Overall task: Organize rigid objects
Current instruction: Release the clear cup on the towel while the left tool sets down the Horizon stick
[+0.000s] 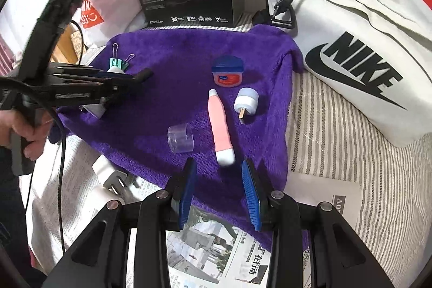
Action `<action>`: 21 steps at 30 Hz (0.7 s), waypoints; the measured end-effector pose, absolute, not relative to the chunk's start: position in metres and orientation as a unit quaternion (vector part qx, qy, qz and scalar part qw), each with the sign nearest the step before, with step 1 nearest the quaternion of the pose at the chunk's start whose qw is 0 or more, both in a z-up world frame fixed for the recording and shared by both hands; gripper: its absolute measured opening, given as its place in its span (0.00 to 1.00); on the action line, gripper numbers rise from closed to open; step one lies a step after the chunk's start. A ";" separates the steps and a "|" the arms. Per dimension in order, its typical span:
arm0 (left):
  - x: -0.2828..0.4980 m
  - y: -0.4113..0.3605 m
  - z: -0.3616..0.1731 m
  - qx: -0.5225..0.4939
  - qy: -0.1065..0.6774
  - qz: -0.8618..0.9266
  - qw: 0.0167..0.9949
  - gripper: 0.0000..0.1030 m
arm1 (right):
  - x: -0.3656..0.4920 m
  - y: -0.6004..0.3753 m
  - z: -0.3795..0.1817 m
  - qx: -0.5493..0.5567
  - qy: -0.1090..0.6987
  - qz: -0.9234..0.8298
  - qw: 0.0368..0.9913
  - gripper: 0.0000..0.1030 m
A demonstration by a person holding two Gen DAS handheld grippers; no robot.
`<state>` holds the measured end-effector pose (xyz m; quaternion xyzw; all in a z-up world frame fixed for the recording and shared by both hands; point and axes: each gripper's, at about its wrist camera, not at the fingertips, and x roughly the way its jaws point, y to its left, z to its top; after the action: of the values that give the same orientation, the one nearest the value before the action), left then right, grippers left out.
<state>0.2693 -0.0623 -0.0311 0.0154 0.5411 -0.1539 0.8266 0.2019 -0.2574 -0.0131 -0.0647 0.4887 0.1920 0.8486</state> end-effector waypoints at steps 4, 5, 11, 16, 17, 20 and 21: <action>0.272 -0.069 -0.038 0.040 0.544 -0.137 0.827 0.20 | 0.197 -0.259 -0.011 -0.062 0.484 0.189 0.852 0.34; 0.271 -0.071 -0.039 0.045 0.543 -0.135 0.828 0.20 | 0.196 -0.259 -0.010 -0.062 0.483 0.189 0.853 0.34; 0.268 -0.076 -0.042 0.061 0.538 -0.126 0.831 0.22 | 0.189 -0.262 -0.006 -0.052 0.478 0.185 0.857 0.34; 0.259 -0.083 -0.045 0.058 0.537 -0.131 0.831 0.45 | 0.179 -0.265 0.001 -0.050 0.471 0.183 0.861 0.35; 0.257 -0.085 -0.046 0.064 0.536 -0.127 0.832 0.45 | 0.176 -0.266 0.003 -0.051 0.469 0.182 0.863 0.37; 0.251 -0.087 -0.046 0.063 0.540 -0.116 0.831 0.45 | 0.167 -0.271 0.006 -0.048 0.466 0.178 0.865 0.39; 0.248 -0.086 -0.045 0.054 0.541 -0.115 0.831 0.45 | 0.164 -0.273 0.007 -0.046 0.465 0.176 0.866 0.39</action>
<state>0.2476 -0.0861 -0.0445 0.0545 0.5407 -0.1154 0.8315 0.1637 -0.2725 0.0070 -0.0462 0.4652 0.1763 0.8662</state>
